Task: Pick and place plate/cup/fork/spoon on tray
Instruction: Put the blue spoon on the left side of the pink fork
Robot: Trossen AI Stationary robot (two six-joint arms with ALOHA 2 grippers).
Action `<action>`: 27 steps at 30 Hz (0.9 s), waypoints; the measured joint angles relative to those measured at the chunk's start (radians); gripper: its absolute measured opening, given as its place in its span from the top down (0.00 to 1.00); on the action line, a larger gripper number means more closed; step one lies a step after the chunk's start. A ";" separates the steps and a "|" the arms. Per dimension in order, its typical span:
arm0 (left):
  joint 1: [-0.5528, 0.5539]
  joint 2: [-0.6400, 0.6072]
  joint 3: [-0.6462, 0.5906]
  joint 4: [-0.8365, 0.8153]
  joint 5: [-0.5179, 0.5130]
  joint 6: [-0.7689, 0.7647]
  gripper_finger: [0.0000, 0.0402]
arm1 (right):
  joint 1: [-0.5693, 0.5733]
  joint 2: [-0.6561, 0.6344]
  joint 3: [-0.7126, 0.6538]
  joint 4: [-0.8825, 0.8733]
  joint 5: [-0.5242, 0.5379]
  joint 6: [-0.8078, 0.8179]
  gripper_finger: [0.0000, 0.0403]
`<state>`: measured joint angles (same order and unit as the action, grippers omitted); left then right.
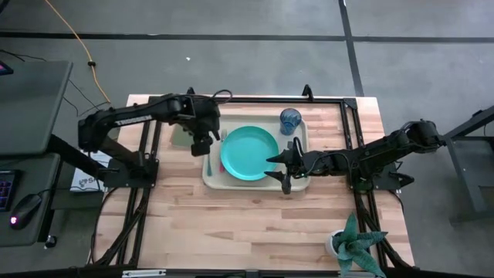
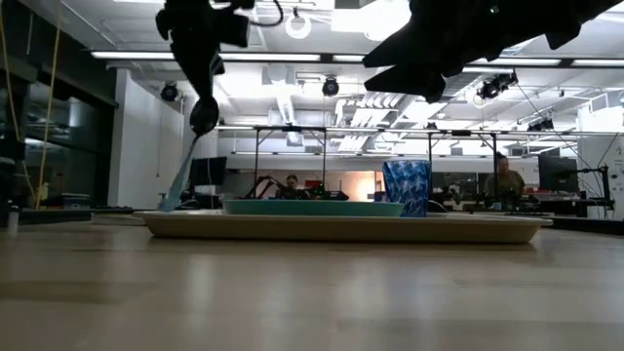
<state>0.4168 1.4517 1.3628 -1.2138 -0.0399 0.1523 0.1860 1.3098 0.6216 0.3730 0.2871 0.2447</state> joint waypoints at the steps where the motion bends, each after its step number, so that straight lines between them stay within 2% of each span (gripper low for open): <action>1: 0.012 0.009 0.000 -0.003 0.003 0.008 1.00 | 0.000 0.000 0.000 0.000 0.000 -0.001 0.44; 12: 0.067 0.127 0.000 0.088 0.040 0.069 1.00 | 0.000 0.000 0.000 -0.006 -0.003 0.014 0.44; 27: 0.148 0.282 0.000 0.140 -0.042 0.077 1.00 | 0.000 0.000 0.000 -0.034 0.037 0.020 0.44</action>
<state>0.5646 1.7334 1.3632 -1.0734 -0.0820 0.2291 0.1860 1.3098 0.6216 0.3389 0.3244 0.2646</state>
